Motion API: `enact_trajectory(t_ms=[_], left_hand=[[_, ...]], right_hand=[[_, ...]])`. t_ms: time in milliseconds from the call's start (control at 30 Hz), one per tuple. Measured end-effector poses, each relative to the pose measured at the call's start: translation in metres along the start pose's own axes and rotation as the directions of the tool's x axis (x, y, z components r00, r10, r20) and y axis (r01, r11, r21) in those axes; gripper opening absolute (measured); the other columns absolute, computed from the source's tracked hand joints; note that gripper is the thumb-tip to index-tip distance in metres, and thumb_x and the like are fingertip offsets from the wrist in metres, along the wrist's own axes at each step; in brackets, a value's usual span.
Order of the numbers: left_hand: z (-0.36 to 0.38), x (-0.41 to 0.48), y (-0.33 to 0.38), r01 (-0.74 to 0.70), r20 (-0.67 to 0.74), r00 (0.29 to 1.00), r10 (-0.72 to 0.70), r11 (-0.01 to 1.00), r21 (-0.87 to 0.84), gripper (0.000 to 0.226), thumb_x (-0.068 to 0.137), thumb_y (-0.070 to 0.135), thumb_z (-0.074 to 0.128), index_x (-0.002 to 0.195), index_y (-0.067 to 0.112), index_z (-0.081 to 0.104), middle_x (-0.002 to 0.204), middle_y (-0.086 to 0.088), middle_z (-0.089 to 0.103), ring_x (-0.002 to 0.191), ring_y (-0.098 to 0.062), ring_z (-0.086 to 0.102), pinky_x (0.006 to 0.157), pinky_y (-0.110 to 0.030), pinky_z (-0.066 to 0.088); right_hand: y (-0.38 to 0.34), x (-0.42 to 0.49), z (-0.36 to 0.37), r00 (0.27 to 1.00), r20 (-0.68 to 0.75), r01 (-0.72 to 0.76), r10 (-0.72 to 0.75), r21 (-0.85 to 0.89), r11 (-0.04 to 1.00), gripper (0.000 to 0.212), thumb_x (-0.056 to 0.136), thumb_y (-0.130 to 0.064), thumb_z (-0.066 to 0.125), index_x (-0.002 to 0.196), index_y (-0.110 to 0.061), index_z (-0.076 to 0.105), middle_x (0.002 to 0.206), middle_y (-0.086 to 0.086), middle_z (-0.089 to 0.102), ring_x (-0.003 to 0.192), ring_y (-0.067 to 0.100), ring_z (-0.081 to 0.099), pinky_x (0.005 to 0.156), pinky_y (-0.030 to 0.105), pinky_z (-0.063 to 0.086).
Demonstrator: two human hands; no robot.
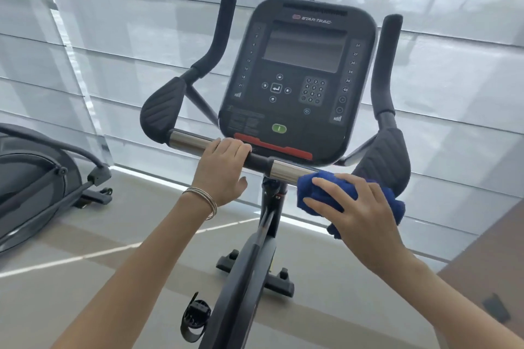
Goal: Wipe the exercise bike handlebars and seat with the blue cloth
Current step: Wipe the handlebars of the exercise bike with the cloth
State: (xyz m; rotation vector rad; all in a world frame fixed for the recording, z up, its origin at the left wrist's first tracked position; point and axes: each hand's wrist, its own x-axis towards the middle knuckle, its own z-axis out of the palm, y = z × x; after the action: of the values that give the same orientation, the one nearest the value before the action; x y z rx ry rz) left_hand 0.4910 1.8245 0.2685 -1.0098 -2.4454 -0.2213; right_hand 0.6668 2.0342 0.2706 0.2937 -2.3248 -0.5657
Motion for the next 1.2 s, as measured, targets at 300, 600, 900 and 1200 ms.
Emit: enact_trajectory(t_ms=[300,600,900,1200], left_hand=[[0.008,0.002,0.002,0.008,-0.03,1.0,-0.008,1.0,0.006,0.054,0.073,0.036,0.066,0.118,0.012,0.05,0.115,-0.007,0.058,0.111,-0.028,0.049,0.107,-0.042,0.031],[0.007,-0.001,-0.002,-0.02,-0.002,1.0,0.02,1.0,0.008,0.058,0.075,0.037,0.063,0.125,0.016,0.042,0.125,-0.004,0.051,0.12,-0.025,0.042,0.114,-0.04,0.021],[0.005,0.003,-0.001,-0.027,0.067,0.997,0.024,0.999,0.044,0.065,0.079,0.054,0.056,0.129,0.018,0.035,0.129,-0.002,0.043,0.121,-0.023,0.036,0.112,-0.037,0.021],[-0.003,0.002,-0.007,-0.069,0.129,0.989,0.067,0.997,0.019,0.073,0.077,0.053,0.058,0.135,0.017,0.032,0.137,-0.002,0.039,0.126,-0.023,0.032,0.113,-0.037,0.018]], right_hand=[[-0.011,0.076,0.0,0.965,0.155,-0.243,0.213,0.214,0.946,0.032,0.085,-0.017,0.062,0.113,-0.031,0.066,0.122,0.0,0.062,0.095,0.031,0.06,0.079,0.041,0.049],[0.04,0.066,-0.012,0.963,0.27,-0.095,-0.021,0.407,0.909,0.03,0.086,-0.01,0.056,0.106,-0.026,0.071,0.113,0.003,0.066,0.079,0.031,0.064,0.068,0.026,0.041],[0.009,0.096,0.01,0.968,0.244,-0.137,0.054,0.335,0.932,0.029,0.089,-0.042,0.057,0.114,-0.03,0.064,0.119,-0.001,0.062,0.083,0.029,0.059,0.069,0.033,0.044],[0.025,0.005,0.012,0.947,-0.145,0.295,-0.288,0.026,0.955,0.019,0.079,-0.006,0.064,0.085,-0.024,0.069,0.11,0.002,0.069,0.093,0.034,0.06,0.066,0.038,0.045]])
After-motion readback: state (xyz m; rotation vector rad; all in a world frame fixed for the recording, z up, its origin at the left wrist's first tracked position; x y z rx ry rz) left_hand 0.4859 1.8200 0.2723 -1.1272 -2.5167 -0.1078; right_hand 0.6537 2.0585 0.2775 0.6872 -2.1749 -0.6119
